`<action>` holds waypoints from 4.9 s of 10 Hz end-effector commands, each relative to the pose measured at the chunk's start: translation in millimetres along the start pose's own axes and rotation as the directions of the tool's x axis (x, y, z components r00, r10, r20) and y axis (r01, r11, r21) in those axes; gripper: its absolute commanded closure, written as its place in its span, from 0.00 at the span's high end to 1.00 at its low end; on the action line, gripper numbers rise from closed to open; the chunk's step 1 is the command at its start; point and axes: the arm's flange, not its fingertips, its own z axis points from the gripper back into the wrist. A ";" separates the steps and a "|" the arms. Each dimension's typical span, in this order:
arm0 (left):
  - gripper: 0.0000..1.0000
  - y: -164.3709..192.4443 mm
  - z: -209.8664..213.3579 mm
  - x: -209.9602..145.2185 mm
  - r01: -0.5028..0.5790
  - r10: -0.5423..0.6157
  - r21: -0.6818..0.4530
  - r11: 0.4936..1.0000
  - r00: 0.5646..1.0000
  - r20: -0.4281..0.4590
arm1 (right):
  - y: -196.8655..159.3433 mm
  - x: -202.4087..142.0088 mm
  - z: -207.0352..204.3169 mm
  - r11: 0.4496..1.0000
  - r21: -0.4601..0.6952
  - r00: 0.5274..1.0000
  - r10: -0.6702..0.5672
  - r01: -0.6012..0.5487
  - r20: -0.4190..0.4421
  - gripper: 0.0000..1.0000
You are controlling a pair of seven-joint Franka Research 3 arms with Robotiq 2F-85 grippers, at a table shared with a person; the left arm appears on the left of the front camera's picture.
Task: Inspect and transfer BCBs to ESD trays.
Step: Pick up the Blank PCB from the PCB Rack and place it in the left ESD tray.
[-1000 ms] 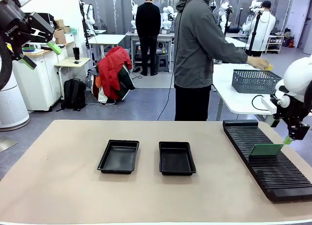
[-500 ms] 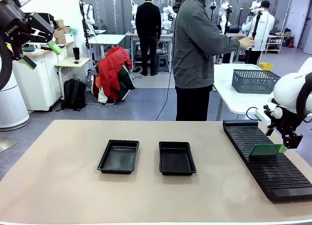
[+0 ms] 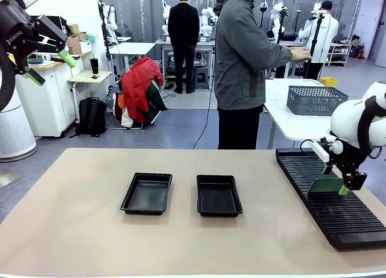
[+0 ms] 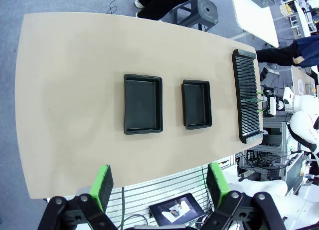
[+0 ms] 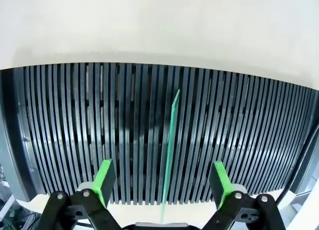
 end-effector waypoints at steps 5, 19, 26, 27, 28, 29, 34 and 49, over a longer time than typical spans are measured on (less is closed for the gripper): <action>1.00 0.5 -0.9 0.1 -0.001 0.001 -0.001 1.000 1.000 0.001 | 10.3 0.7 -18.4 0.996 -0.090 1.000 -0.008 0.008 0.004 1.00; 1.00 0.5 -0.9 0.1 -0.001 0.001 -0.001 1.000 1.000 0.001 | 5.9 7.3 -7.7 0.997 -0.068 0.999 -0.043 0.042 -0.018 0.89; 1.00 0.5 -0.9 0.1 -0.001 0.001 -0.001 1.000 1.000 0.001 | 1.9 6.5 -2.3 0.997 -0.049 0.997 -0.063 0.061 -0.045 0.59; 1.00 0.5 -0.9 0.1 -0.001 0.001 -0.001 1.000 1.000 0.001 | 2.0 7.3 -1.6 0.998 -0.042 0.997 -0.056 0.054 -0.049 0.54; 1.00 0.5 -0.9 0.1 -0.001 0.001 -0.001 1.000 1.000 0.001 | 2.6 7.5 -1.0 0.999 -0.035 0.998 -0.040 0.038 -0.057 0.51; 1.00 0.5 -0.9 0.1 -0.001 0.001 -0.001 1.000 1.000 0.001 | 2.5 6.8 -0.5 0.999 -0.024 0.997 -0.042 0.040 -0.068 0.45; 1.00 0.5 -0.9 0.1 -0.001 0.001 -0.001 1.000 1.000 0.001 | 1.4 5.1 -1.3 1.000 -0.012 0.998 -0.028 0.028 -0.048 0.24; 1.00 0.5 -0.9 0.1 -0.001 0.001 -0.001 1.000 1.000 0.001 | 12.6 22.5 164.6 0.989 -0.065 0.979 -0.143 0.135 -0.144 0.00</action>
